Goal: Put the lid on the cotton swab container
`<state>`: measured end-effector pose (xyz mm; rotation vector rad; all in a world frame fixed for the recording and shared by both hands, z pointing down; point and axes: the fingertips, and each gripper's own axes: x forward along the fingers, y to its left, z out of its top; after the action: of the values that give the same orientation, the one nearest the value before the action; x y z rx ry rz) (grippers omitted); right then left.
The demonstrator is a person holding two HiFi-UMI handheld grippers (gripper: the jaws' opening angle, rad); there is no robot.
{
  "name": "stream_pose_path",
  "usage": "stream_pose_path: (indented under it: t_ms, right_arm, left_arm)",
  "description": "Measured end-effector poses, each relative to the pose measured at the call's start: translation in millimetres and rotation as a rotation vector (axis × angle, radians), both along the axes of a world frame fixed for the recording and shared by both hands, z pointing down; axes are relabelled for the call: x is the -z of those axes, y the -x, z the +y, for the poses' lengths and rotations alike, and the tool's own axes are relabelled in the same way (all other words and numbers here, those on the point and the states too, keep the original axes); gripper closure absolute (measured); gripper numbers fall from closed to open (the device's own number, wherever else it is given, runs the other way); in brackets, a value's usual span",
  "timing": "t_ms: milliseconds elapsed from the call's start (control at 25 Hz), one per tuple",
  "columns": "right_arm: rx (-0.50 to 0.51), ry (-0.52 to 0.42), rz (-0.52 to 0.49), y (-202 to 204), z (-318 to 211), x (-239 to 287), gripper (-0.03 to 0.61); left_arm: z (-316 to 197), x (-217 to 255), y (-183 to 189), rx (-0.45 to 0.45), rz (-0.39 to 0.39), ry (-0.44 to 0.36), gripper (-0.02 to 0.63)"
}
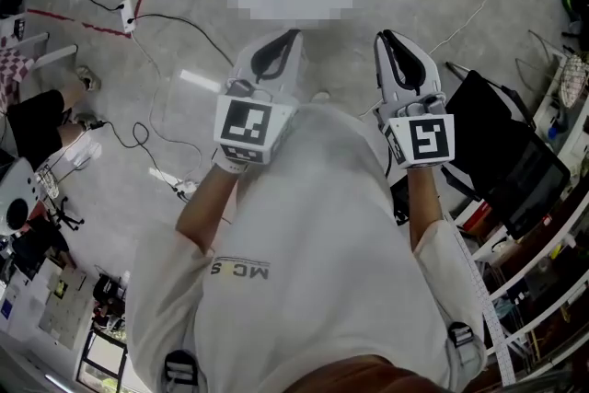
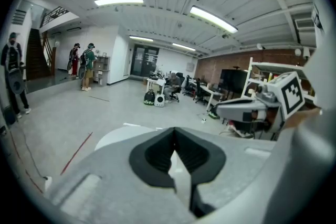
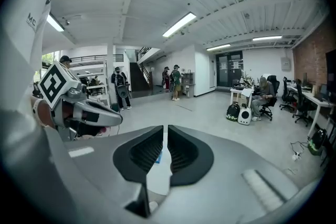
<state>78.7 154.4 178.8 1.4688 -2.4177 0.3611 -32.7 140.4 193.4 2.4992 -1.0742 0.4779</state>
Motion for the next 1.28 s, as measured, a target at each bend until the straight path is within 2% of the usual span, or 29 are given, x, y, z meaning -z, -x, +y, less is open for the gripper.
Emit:
stream_pose_path:
  t_ms: [200, 360, 520, 760, 1040, 1280]
  right_arm:
    - [-0.005, 0.0, 0.006, 12, -82, 3, 0.557]
    - [0.024, 0.016, 0.029, 17, -129, -7, 0.557]
    - [0.066, 0.013, 0.03, 11, -163, -15, 0.557]
    - [0.136, 0.032, 0.002, 14, -194, -42, 0.557]
    - [0.214, 0.046, 0.026, 15, -224, -88, 0.547]
    - [0.224, 0.069, 0.049, 11, -241, -114, 0.528]
  left_arm:
    - [-78, -5, 8, -0.035, 0.009, 0.0, 0.614]
    - [-119, -18, 13, -0.039, -0.003, 0.012, 0.614]
    - [-140, -36, 2, -0.039, -0.022, 0.026, 0.614]
    - [-154, -78, -7, -0.052, -0.113, 0.015, 0.612]
    - [-178, -135, -20, -0.063, -0.074, 0.025, 0.611]
    - [-187, -190, -39, -0.166, -0.128, 0.012, 0.463]
